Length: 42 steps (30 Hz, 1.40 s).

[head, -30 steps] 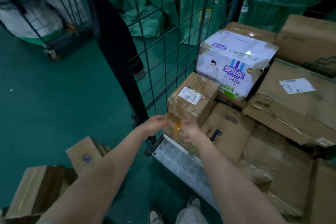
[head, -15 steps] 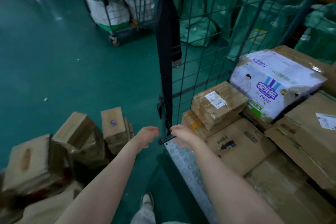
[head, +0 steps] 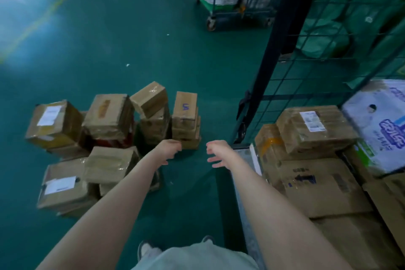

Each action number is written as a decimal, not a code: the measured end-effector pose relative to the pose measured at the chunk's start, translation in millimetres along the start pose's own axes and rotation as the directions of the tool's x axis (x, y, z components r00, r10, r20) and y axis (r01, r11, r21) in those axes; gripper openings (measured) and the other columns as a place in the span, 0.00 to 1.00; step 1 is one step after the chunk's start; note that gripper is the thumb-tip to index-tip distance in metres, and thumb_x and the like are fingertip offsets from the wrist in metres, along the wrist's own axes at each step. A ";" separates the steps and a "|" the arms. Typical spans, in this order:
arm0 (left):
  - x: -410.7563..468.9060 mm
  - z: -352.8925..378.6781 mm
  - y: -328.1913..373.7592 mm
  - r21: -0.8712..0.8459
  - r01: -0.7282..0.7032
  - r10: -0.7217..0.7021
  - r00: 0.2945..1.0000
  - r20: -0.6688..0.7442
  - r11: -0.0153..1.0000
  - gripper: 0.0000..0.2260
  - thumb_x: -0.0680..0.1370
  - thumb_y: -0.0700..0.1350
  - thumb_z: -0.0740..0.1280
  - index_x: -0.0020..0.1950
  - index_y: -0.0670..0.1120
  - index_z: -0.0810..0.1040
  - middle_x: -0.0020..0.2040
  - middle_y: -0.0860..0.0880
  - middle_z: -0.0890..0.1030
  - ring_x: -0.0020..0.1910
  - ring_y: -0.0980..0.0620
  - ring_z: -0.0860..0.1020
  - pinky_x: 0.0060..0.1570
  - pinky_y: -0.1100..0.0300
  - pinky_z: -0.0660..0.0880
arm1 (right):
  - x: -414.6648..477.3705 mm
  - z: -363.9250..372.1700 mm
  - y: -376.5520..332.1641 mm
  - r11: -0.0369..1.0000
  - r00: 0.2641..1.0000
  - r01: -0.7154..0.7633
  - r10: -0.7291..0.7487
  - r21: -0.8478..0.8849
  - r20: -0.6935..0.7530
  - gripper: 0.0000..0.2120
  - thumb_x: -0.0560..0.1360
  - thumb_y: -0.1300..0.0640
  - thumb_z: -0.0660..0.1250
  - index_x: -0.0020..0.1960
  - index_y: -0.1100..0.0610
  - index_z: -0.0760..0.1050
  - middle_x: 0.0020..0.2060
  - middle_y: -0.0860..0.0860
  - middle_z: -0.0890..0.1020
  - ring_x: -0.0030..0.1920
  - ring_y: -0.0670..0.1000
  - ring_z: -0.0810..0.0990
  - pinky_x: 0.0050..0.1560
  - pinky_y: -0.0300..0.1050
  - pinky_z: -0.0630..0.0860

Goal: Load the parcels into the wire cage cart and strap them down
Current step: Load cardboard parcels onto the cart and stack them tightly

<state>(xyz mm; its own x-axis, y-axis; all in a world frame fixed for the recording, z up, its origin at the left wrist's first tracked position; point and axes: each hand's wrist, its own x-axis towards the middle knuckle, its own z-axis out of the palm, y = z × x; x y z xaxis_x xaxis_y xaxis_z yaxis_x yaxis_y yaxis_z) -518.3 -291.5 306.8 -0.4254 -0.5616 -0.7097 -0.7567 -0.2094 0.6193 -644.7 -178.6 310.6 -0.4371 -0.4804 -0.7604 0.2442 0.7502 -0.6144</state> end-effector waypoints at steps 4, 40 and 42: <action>-10.6 -27.8 -33.5 -0.026 -0.005 0.004 0.999 -0.042 1.000 0.16 0.80 0.41 0.59 0.66 0.46 0.73 0.59 0.45 0.74 0.52 0.47 0.70 0.54 0.56 0.68 | -2.8 39.3 -4.8 0.996 0.999 -0.012 0.016 -0.084 0.040 0.17 0.81 0.60 0.55 0.69 0.60 0.66 0.64 0.56 0.73 0.52 0.55 0.76 0.53 0.51 0.74; -1.6 -364.4 -267.0 -0.258 0.243 -0.301 0.929 -0.215 0.935 0.17 0.80 0.41 0.57 0.69 0.43 0.71 0.66 0.44 0.71 0.60 0.45 0.71 0.51 0.58 0.66 | 49.2 452.8 -113.1 0.905 0.947 0.007 0.131 -0.425 0.293 0.18 0.80 0.59 0.55 0.70 0.58 0.65 0.62 0.55 0.75 0.52 0.52 0.77 0.53 0.48 0.75; 9.0 -381.9 -270.6 -0.250 0.264 -0.322 0.917 -0.233 0.932 0.17 0.80 0.40 0.56 0.68 0.43 0.71 0.67 0.44 0.71 0.59 0.46 0.71 0.51 0.59 0.65 | 63.1 468.4 -127.2 0.896 0.938 -0.001 0.155 -0.443 0.311 0.19 0.80 0.58 0.55 0.71 0.58 0.65 0.63 0.55 0.74 0.50 0.52 0.76 0.53 0.48 0.75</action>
<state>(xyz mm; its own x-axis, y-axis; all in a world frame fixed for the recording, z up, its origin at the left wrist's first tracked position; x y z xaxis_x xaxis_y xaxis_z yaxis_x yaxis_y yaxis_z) -127.8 -545.6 261.1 -0.0305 -0.6344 -0.7724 -0.6930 -0.5434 0.4738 -297.9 -517.0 242.2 -0.1027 -0.4754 -0.8738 -0.1641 0.8745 -0.4565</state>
